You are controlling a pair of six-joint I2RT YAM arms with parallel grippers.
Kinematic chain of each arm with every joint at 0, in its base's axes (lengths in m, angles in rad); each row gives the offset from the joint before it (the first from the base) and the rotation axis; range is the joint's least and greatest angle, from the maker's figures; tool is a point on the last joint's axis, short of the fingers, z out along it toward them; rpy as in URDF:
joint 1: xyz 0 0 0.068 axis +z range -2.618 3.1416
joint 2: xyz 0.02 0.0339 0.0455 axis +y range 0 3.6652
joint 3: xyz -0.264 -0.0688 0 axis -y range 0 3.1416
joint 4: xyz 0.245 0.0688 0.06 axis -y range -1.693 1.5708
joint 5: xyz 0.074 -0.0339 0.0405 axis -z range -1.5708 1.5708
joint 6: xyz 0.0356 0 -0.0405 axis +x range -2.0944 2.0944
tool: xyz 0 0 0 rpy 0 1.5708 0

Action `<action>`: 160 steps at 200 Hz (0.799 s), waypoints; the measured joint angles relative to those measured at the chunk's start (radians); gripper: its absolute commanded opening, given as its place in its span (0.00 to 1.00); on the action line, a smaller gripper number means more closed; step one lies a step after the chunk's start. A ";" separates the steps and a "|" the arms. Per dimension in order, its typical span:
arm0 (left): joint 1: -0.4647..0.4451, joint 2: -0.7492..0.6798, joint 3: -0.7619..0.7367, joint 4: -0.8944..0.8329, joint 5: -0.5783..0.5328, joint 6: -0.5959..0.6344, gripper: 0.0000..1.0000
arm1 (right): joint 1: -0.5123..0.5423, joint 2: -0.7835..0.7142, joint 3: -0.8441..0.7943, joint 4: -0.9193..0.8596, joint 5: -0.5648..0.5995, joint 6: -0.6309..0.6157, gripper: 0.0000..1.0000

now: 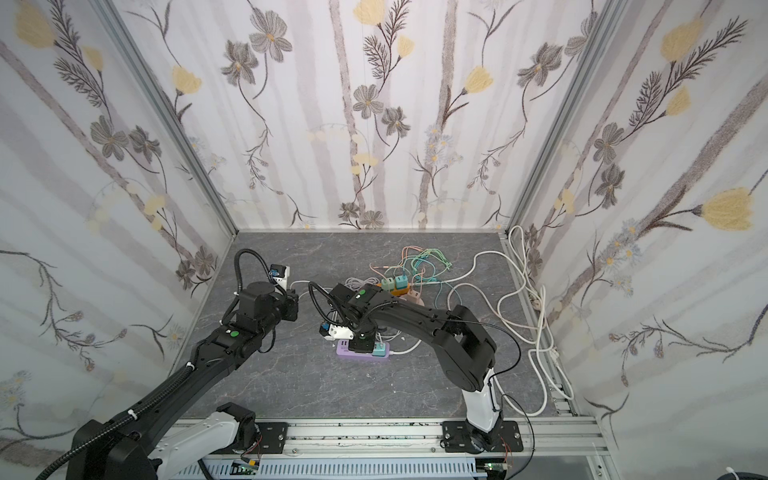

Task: Insert the plug
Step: 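Carry the teal charger over the purple strip's socket with the right gripper, then lower the teal charger into the purple strip's socket and open the right gripper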

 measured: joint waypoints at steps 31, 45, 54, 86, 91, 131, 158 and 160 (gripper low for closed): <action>0.000 0.008 0.000 -0.005 0.000 0.000 0.00 | 0.002 0.005 -0.007 -0.002 -0.011 -0.003 0.00; 0.000 0.013 0.002 -0.006 0.001 0.000 0.00 | 0.004 0.007 -0.010 -0.002 -0.012 -0.004 0.00; 0.000 0.016 0.004 -0.008 0.002 0.000 0.00 | 0.005 0.010 -0.013 0.000 -0.012 -0.006 0.00; 0.000 0.021 0.011 -0.018 0.004 0.000 0.00 | 0.006 0.010 -0.042 0.031 -0.011 -0.011 0.00; 0.000 0.021 0.011 -0.019 0.004 0.000 0.00 | 0.006 0.008 -0.048 0.036 -0.011 -0.011 0.00; 0.000 0.029 0.014 -0.020 0.004 0.000 0.00 | 0.006 0.013 -0.075 0.058 -0.007 -0.026 0.00; 0.000 0.037 0.019 -0.022 0.005 0.000 0.00 | 0.007 0.006 -0.081 0.062 0.002 -0.030 0.09; 0.000 0.037 0.019 -0.022 0.005 0.000 0.00 | 0.008 0.004 -0.082 0.063 0.002 -0.030 0.09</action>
